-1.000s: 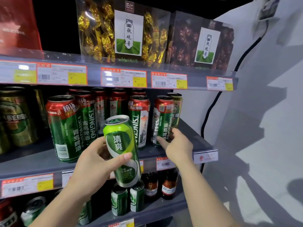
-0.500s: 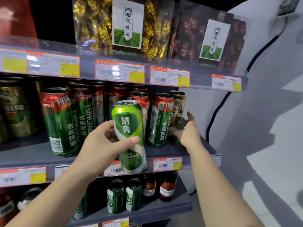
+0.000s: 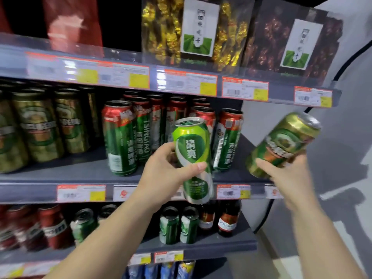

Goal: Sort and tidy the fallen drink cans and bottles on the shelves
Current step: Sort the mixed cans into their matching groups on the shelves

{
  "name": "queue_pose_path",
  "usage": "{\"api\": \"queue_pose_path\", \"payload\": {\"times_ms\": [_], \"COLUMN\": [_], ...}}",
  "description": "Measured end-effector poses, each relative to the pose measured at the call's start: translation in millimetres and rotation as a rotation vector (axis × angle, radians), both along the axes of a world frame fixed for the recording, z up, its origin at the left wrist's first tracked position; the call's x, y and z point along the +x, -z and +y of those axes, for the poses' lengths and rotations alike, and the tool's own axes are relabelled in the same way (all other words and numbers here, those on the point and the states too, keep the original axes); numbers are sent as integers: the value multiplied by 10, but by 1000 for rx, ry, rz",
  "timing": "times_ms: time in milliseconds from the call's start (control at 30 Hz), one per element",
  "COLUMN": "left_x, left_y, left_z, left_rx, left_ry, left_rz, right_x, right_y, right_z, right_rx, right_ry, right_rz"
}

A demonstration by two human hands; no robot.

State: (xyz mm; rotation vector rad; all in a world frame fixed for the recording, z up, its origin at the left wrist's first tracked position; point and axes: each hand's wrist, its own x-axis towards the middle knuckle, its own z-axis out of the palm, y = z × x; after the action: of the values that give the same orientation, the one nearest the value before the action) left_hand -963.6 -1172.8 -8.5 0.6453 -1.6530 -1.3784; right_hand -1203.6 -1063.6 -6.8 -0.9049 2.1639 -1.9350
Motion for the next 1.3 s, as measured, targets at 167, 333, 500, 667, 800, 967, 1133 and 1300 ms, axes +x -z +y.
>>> {"api": "queue_pose_path", "payload": {"times_ms": [167,333,500,667,800,967,1133,1300], "left_x": [423,1274,2442,3405,3855,4147,4250,4362], "left_y": [110,133,121,145,182,255,259,429], "left_z": [-32,-170,-412,-586,-723,-948,-1136,-1158], "left_rx": [-9,-44,-58,-65,-65,-53,-55,-59], "left_ry": [30,-49,-162,-273,-296,-343,-364,-343], "left_rz": [-20,-26,-53,-65,-91,-60,-63,-94], "right_x": [888,1811,2962,3862,4071,3958,3837,3907], "right_y": [27,71,101,69,-21,0,36,80], "right_z": [387,93,-404,-1006,-1474,-1922,-2159,-2168], "right_rx": [21,51,53,64,94,225,338,394], "right_ry": [-71,-152,-273,-281,-233,-173,-177,-149], "right_rz": [-42,-3,58,162,168,182,247,288]}}
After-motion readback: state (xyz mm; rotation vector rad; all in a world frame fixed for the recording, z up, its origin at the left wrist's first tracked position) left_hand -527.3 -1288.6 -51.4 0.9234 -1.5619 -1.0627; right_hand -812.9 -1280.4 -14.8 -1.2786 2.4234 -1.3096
